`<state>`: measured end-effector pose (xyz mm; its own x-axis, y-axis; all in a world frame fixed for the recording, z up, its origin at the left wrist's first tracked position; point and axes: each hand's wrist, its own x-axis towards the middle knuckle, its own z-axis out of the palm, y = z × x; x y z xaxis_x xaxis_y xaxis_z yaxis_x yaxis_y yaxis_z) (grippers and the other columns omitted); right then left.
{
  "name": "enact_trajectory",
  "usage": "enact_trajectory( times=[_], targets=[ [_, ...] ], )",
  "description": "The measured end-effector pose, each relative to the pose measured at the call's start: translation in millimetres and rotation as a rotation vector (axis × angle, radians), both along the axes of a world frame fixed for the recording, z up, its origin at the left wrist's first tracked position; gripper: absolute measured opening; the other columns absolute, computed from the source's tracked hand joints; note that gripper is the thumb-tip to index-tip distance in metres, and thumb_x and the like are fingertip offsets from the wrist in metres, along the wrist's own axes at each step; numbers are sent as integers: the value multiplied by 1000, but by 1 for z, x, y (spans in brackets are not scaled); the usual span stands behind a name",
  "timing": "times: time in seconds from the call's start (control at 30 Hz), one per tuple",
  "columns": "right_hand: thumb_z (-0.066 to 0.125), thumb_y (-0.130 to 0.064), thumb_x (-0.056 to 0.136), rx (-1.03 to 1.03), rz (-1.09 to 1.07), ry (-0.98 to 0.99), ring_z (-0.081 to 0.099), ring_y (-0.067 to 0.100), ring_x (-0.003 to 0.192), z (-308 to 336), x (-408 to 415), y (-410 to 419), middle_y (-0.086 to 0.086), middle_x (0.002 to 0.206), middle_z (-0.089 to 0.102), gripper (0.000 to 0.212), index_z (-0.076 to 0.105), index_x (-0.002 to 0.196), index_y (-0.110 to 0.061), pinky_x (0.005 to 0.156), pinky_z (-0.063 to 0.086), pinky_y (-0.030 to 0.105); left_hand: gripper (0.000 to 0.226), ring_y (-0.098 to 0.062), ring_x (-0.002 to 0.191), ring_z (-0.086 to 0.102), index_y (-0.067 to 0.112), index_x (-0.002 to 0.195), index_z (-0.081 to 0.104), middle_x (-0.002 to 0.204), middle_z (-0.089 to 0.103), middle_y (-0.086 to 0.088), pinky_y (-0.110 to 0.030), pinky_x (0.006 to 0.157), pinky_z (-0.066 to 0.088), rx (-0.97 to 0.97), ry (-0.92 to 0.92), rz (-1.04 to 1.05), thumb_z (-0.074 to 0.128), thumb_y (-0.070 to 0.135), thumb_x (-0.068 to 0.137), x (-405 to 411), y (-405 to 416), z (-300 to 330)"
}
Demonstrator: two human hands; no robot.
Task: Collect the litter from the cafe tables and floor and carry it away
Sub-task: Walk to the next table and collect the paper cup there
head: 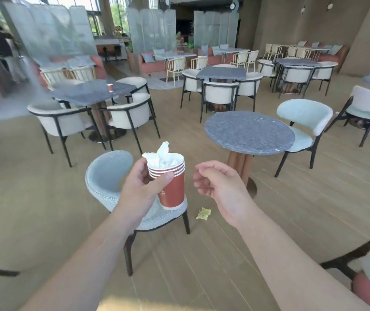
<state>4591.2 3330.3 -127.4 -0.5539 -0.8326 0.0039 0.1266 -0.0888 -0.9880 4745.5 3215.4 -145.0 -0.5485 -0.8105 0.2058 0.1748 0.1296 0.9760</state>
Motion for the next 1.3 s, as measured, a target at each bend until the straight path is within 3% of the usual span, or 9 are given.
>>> enact_trajectory(
  times=[0.23, 0.4, 0.53, 0.67, 0.8, 0.9, 1.0, 1.3],
  targets=[
    [60, -21, 81, 5, 167, -33, 64, 17, 74, -13, -16, -73, 3, 81, 71, 14, 74, 85, -19, 72, 50, 32, 52, -18, 114, 69, 21, 127, 62, 121, 74, 0, -32, 93, 55, 24, -32, 143, 78, 29, 77, 5, -45, -14],
    [60, -16, 88, -3, 328, -64, 63, 18, 75, -22, -33, -127, 4, 82, 71, 12, 72, 89, -16, 70, 49, 31, 44, -5, 101, 70, 24, 117, 65, 109, 77, 9, -19, 79, 55, 11, -38, 306, 80, 28, 76, 0, -66, -12],
    [61, -18, 87, -9, 497, -58, 64, 18, 77, -20, -35, -170, 4, 84, 71, 13, 73, 85, -20, 69, 49, 30, 59, -10, 105, 70, 20, 123, 63, 115, 75, 4, -20, 81, 54, 9, -51, 454, 83, 38, 71, 7, -76, -7],
    [57, -15, 92, -16, 635, -69, 63, 17, 76, -19, -20, -204, 3, 82, 70, 13, 70, 90, -16, 66, 49, 27, 40, -9, 101, 70, 23, 118, 65, 111, 76, 5, -19, 79, 54, 11, -74, 595, 79, 25, 80, 28, -82, -10],
    [56, -11, 94, -1, 788, -110, 61, 14, 70, -17, 19, -227, 2, 79, 68, 12, 68, 92, -12, 64, 49, 24, 40, -7, 97, 71, 27, 112, 67, 107, 77, 7, -18, 75, 54, 25, -90, 733, 83, 29, 76, 58, -80, -12],
    [57, -11, 94, 3, 894, -126, 61, 13, 69, -16, 56, -241, 0, 76, 68, 13, 68, 88, -14, 64, 48, 24, 51, -12, 102, 70, 26, 114, 66, 110, 76, 5, -24, 81, 55, 38, -88, 840, 84, 42, 69, 85, -77, -11],
    [57, -11, 93, 7, 986, -123, 59, 14, 69, -16, 97, -253, 1, 77, 67, 16, 68, 84, -17, 66, 47, 27, 51, -13, 106, 70, 26, 117, 65, 114, 76, 3, -25, 84, 56, 36, -92, 917, 82, 42, 72, 120, -74, -13],
    [61, -28, 76, 29, 1159, -65, 62, 15, 73, -23, 247, -301, 0, 79, 70, 14, 71, 83, -22, 70, 49, 29, 68, -35, 114, 67, 12, 127, 61, 119, 73, -12, -50, 96, 53, 55, -77, 1114, 80, 44, 70, 254, -98, -26]
  ],
)
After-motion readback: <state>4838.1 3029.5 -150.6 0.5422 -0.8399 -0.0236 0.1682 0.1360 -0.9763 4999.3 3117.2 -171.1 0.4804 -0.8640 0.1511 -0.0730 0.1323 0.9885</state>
